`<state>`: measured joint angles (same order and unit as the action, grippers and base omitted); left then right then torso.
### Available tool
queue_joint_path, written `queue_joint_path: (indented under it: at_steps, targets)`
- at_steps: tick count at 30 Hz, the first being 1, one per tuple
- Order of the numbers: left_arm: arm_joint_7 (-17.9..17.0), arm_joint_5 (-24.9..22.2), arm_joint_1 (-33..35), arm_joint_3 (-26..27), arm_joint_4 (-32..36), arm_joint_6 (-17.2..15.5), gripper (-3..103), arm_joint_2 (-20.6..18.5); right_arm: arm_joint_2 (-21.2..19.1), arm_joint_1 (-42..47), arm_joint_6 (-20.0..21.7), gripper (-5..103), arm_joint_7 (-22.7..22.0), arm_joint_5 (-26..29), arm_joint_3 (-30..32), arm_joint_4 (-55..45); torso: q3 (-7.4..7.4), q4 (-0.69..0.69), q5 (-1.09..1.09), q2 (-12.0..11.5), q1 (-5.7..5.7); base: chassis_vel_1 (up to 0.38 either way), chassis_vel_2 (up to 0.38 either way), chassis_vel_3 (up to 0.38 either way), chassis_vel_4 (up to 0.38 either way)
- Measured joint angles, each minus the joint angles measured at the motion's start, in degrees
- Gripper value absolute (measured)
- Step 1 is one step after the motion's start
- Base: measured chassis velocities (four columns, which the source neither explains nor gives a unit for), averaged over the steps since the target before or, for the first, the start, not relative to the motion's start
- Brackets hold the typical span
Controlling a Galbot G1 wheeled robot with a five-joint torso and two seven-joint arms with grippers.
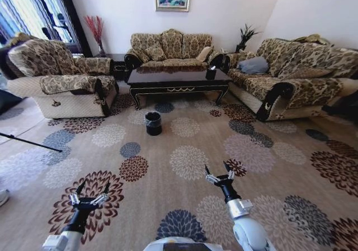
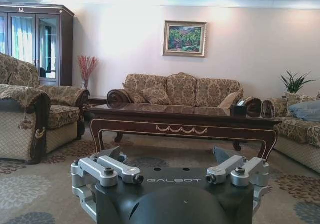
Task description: Move to the front of the table and pick up the trash from the floor, then place it into the trash bin.
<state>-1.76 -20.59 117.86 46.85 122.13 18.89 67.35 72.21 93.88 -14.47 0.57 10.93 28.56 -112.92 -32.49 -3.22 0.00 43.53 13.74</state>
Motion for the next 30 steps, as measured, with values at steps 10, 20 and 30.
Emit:
queue_joint_path:
  at_steps: [10,20,30]
  targets:
    - [0.0,0.0,0.0,0.0,0.0,0.0,100,0.0,0.0,0.0,0.0,100,0.0,0.0,0.0,0.0,-1.43,0.0,0.0,2.4,0.99,0.0,0.0,0.0,0.0]
    - [0.0,0.0,0.0,0.0,0.0,0.0,100,0.0,0.0,0.0,0.0,100,0.0,0.0,0.0,0.0,-2.88,0.0,0.0,5.0,2.13,0.0,0.0,0.0,0.0]
    - [0.0,0.0,0.0,0.0,0.0,0.0,100,0.0,0.0,0.0,0.0,100,0.0,0.0,0.0,0.0,-4.36,0.0,0.0,7.6,3.28,0.0,0.0,0.0,0.0]
